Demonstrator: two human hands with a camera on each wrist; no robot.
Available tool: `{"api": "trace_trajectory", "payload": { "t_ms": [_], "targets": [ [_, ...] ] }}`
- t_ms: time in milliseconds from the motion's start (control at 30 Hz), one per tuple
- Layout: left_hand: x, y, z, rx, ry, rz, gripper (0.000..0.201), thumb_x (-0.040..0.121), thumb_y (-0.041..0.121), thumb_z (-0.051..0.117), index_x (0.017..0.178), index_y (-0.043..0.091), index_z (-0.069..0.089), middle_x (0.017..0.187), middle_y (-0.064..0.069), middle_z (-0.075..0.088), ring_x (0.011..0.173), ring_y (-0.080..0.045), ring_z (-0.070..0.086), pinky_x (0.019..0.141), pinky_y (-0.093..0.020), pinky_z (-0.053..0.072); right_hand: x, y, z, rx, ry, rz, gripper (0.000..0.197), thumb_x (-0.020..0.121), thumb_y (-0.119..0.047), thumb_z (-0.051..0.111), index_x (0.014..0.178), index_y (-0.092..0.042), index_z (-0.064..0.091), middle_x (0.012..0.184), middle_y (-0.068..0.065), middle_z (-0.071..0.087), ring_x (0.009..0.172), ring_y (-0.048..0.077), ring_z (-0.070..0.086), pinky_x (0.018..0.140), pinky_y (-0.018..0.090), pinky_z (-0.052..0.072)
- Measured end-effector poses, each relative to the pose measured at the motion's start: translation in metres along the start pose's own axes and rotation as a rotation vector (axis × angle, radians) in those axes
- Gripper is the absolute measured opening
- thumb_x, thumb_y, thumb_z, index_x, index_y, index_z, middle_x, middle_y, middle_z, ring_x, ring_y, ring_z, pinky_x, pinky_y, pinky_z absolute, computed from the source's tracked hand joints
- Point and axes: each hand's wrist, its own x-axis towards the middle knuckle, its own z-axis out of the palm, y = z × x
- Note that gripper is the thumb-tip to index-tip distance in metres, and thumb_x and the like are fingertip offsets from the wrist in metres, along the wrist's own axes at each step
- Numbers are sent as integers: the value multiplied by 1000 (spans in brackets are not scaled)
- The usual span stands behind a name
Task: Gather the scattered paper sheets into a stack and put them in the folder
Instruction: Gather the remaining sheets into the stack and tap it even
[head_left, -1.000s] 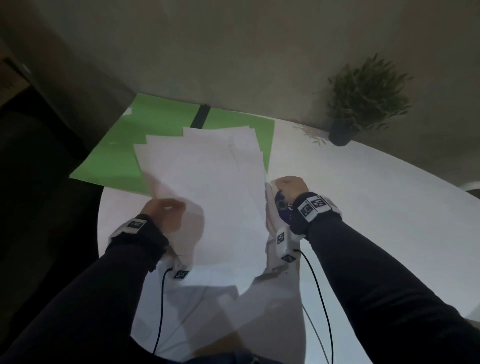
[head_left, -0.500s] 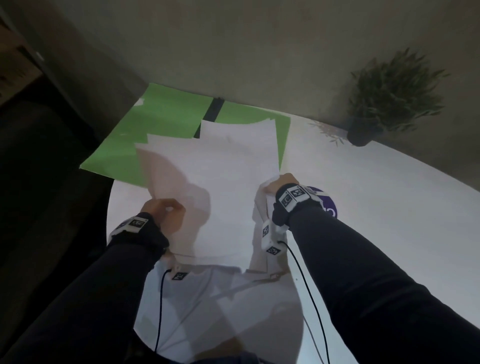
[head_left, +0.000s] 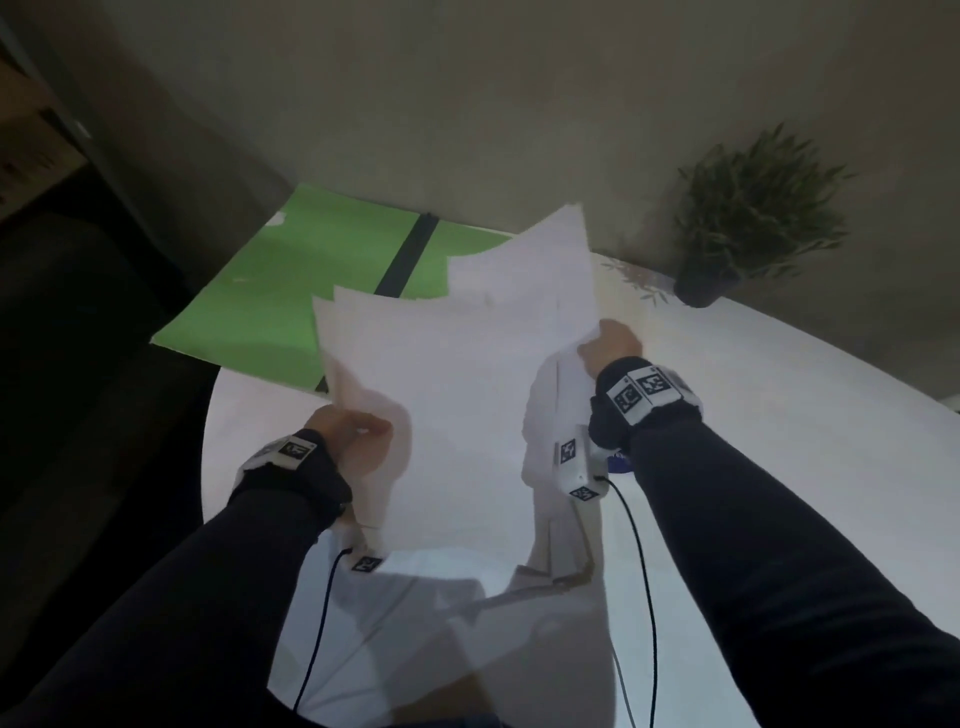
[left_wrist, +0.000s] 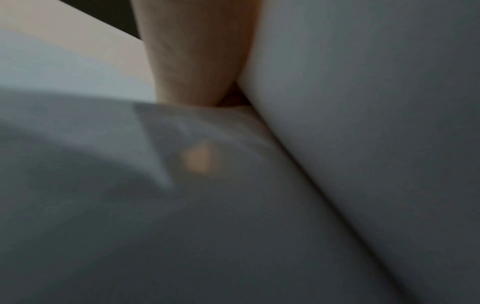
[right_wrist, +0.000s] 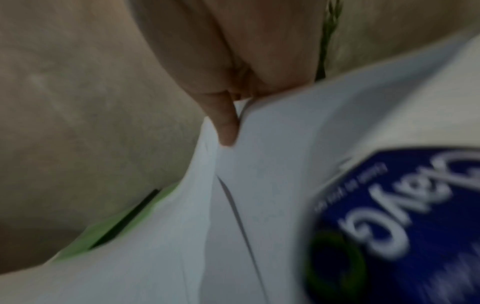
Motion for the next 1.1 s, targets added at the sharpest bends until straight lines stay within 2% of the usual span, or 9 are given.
{"api": "trace_trajectory", "payload": {
  "t_ms": [167,300,433,533,667,800,933,1033,1100],
  "targets": [
    [17,-8,28,131,-57,53,39,64,15,84,93,-2,63,110,-24,65,102,-39,63,95,-51,49,-17,-19,-74,179,376,-158,40,95,-3,44,135,-5,48,138,19,48,127,34,46,105,30,35],
    [36,-11,49,46,-103,50,81,35,22,92,107,-2,64,108,-17,68,97,-35,65,93,-49,51,-36,-28,-124,418,484,-275,39,95,-5,48,133,-4,48,128,7,54,120,19,49,104,20,32],
    [-1,8,67,9,-183,97,20,66,-7,76,80,4,66,99,-16,67,84,-30,65,88,-42,52,-43,-8,-125,748,401,-240,20,87,0,54,103,-12,59,93,-2,63,92,19,59,85,32,50],
    [-1,11,76,245,-169,104,18,81,-2,67,98,-4,65,115,-22,63,106,-36,61,96,-41,48,-51,21,-90,890,69,-119,22,89,5,53,108,-6,57,99,8,66,85,24,63,75,30,55],
    [3,13,82,213,-81,80,43,97,27,45,124,-6,53,127,-26,56,112,-38,56,96,-43,47,-55,67,-36,445,-232,-10,27,89,-3,58,116,-2,56,110,9,60,110,30,58,92,33,46],
    [4,13,84,-446,-352,-54,77,77,81,29,111,23,65,107,-12,70,100,-30,64,81,-41,50,-56,94,5,87,-278,73,35,87,-14,59,119,-3,52,111,13,53,102,28,52,82,29,42],
    [2,11,84,-168,-309,36,36,67,19,77,97,3,68,113,-22,67,97,-36,65,89,-46,51,-59,92,20,18,-250,65,25,80,-20,62,98,-10,48,92,3,49,95,25,50,80,28,44],
    [1,14,83,-62,-263,155,42,64,-16,68,105,-4,63,113,-24,65,105,-42,61,94,-49,49,-54,94,16,-83,-151,165,64,71,-37,67,127,-21,42,123,4,46,116,30,46,99,37,42],
    [-8,21,80,-37,-310,259,45,68,-19,63,109,-1,63,108,-19,66,108,-40,60,96,-48,47,-50,99,7,252,-51,320,92,66,-42,77,142,-22,30,141,8,38,126,33,43,103,42,41]
  ]
}}
